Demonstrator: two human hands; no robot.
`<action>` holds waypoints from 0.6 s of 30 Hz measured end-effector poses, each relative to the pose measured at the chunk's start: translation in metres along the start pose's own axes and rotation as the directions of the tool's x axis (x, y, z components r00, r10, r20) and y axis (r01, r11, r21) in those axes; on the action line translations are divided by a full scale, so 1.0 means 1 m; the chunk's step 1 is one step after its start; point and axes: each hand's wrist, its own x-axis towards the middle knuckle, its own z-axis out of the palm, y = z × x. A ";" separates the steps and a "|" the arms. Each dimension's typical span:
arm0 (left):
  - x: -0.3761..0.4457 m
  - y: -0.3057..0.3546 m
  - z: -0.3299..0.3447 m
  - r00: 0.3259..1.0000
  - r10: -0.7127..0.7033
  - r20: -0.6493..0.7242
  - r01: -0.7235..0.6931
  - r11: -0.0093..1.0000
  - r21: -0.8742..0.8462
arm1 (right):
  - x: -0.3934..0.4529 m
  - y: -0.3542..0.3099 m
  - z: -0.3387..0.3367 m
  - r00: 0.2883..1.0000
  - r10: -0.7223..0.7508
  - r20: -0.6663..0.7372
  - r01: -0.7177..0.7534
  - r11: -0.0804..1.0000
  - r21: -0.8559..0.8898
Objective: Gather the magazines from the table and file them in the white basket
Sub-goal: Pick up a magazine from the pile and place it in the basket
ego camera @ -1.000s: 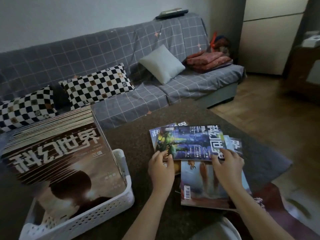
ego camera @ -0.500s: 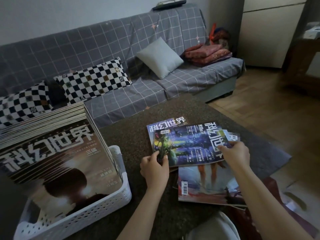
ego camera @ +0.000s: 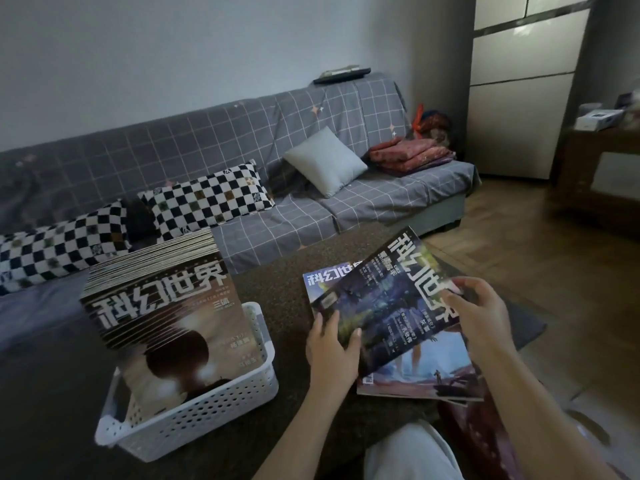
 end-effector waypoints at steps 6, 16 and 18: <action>-0.011 0.013 -0.027 0.989 0.131 -0.074 -0.134 0.990 -0.043 | -0.017 -0.037 -0.007 0.990 -0.041 0.134 0.031 0.996 0.078; -0.028 -0.005 -0.102 0.995 -0.022 -0.092 -0.019 0.904 -0.427 | -0.029 -0.059 0.025 0.933 -0.041 0.358 0.008 0.996 0.092; -0.035 -0.011 -0.114 0.987 -0.053 -0.149 -0.028 0.869 -0.494 | -0.034 -0.060 0.039 0.925 -0.066 0.373 0.047 0.997 0.061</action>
